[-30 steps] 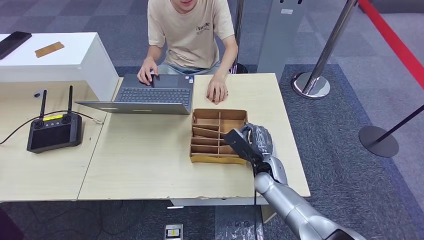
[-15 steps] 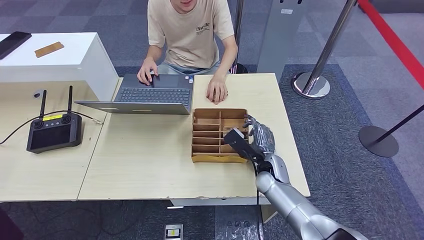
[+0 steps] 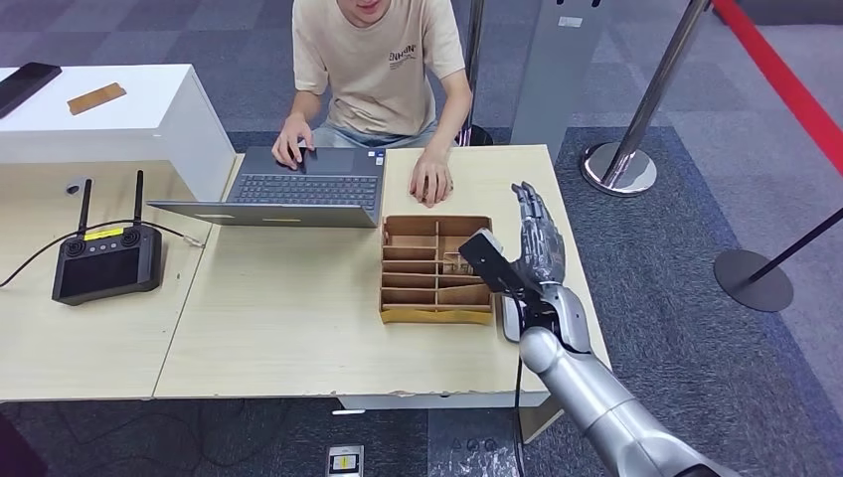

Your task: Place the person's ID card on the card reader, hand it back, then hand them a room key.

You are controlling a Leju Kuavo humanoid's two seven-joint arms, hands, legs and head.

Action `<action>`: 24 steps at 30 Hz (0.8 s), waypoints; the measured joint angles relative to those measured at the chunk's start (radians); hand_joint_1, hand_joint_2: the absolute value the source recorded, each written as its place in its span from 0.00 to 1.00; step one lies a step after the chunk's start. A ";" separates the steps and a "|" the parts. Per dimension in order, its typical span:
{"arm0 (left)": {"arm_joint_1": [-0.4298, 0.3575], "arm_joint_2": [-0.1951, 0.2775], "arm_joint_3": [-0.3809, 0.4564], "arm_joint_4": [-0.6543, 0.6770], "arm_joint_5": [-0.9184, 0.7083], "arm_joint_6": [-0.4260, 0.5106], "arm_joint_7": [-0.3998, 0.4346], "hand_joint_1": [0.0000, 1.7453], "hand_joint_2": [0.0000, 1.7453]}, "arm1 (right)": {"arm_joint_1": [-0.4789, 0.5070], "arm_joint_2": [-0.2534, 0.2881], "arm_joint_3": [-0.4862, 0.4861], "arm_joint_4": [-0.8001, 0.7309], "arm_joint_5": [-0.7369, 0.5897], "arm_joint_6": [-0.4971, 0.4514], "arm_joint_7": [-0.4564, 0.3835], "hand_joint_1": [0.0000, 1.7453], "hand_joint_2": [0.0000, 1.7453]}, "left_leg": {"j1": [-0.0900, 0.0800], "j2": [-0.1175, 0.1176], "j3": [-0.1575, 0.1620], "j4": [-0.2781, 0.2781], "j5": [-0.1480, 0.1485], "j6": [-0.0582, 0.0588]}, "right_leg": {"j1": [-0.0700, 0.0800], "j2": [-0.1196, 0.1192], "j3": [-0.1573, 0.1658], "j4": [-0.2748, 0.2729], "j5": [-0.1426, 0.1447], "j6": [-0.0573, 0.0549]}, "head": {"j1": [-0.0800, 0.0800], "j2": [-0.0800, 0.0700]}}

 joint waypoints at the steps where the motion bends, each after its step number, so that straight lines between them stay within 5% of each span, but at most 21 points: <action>1: 0.000 0.000 0.000 0.000 0.001 0.002 0.000 0.00 0.00 | 0.004 -0.003 -0.001 -0.025 0.008 0.000 0.002 0.00 1.00 | 0.000 0.000 0.000 0.000 0.000 0.000 | 0.000 0.000 0.000 0.000 0.000 0.000 | 0.000 0.000; 6: 0.000 0.000 0.000 0.000 0.003 0.006 0.000 0.00 0.00 | 0.028 -0.017 -0.004 -0.135 0.036 0.000 0.014 0.09 1.00 | 0.000 0.000 0.000 0.000 0.000 0.000 | 0.000 0.000 0.000 0.000 0.000 0.000 | 0.000 0.000; 11: 0.000 0.000 0.000 0.000 0.004 0.008 0.000 0.00 0.00 | 0.046 -0.028 -0.002 -0.216 0.049 0.001 0.031 0.51 1.00 | 0.000 0.000 0.000 0.000 0.000 0.000 | 0.000 0.000 0.000 0.000 0.000 0.000 | 0.000 0.000; 15: 0.000 0.000 0.000 0.000 0.004 0.010 -0.001 0.00 0.00 | 0.054 -0.036 0.002 -0.255 0.039 0.002 0.041 0.72 1.00 | 0.000 0.000 0.000 0.000 0.000 0.000 | 0.000 0.000 0.000 0.000 0.000 0.000 | 0.000 0.000; 19: 0.000 0.000 0.000 0.000 0.004 0.010 -0.002 0.00 0.00 | 0.058 -0.042 0.005 -0.271 0.029 0.002 0.044 0.75 1.00 | 0.000 0.000 -0.001 0.000 0.000 0.000 | 0.000 0.000 0.000 0.000 0.000 0.000 | 0.000 0.000; 24: 0.000 0.000 0.000 0.000 0.004 0.010 -0.002 0.00 0.00 | 0.064 -0.048 0.008 -0.289 0.027 0.002 0.044 0.51 1.00 | 0.000 0.000 -0.001 0.000 0.000 0.000 | 0.000 0.000 -0.001 0.000 0.000 0.000 | 0.000 0.000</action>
